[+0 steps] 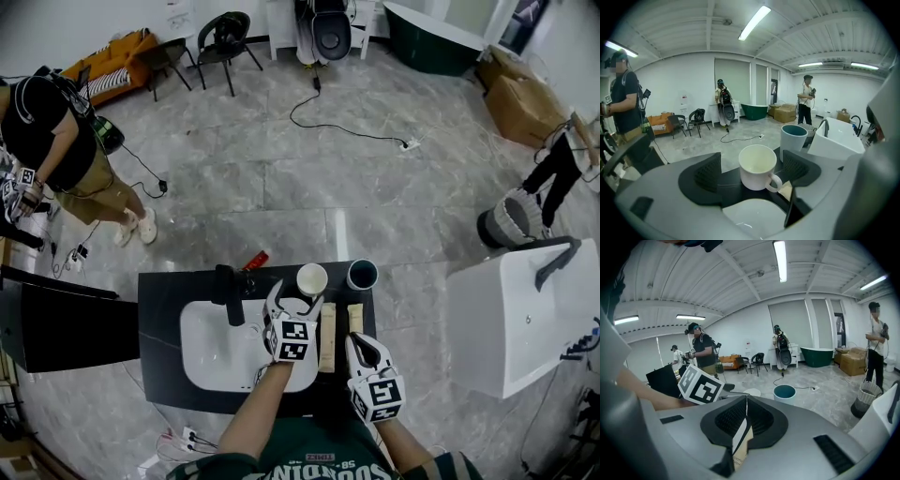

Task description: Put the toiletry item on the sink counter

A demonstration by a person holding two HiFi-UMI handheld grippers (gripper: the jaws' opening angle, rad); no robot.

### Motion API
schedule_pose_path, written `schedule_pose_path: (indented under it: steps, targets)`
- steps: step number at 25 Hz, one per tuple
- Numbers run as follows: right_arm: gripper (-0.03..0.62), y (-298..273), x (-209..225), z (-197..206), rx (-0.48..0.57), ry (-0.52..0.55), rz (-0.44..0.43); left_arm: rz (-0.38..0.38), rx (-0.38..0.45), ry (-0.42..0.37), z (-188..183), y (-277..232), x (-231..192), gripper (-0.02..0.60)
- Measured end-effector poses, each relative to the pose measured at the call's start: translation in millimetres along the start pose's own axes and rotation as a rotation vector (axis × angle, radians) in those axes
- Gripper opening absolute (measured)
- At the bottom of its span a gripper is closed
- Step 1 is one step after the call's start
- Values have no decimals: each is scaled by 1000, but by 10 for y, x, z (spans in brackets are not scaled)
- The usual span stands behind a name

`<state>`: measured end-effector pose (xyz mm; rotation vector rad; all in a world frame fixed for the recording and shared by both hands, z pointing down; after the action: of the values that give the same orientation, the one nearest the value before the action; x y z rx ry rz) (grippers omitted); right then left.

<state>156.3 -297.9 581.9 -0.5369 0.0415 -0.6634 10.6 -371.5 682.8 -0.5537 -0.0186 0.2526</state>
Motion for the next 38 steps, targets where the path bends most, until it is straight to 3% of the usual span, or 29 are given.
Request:
schedule_pose_path:
  steps: [1, 4, 6, 8, 17, 24, 38]
  targets:
    - [43, 23, -48, -10, 5, 1, 4, 11, 8, 11, 5, 100, 7, 423]
    - [43, 90, -201, -38, 18, 2, -4, 30, 40, 40, 13, 443, 26, 298]
    - [44, 122, -317, -88, 49, -2, -26, 9, 66, 16, 1, 667, 0, 183]
    - [44, 161, -419, -148, 87, 0, -28, -12, 86, -27, 9, 882, -28, 17]
    - [44, 425, -946, -209, 186, 19, -31, 53, 151, -33, -34, 1750, -74, 11]
    - [43, 603, -1302, -137, 207, 34, -7, 70, 164, -56, 73, 2271, -141, 11]
    - [41, 783, -1625, -16, 194, 65, -10, 97, 154, -31, 329, 2602, -173, 11]
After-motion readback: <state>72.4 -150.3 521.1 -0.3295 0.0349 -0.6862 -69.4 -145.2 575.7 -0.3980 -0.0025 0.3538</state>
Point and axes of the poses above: the fingertips, and each gripper's own axes: y backward along the fingers, x to its right, z out of its underside, the point moved 3 cm from there along y, backward along the fingers, and after that the axes turned 4 degrees about z, right-handed, at the moved point
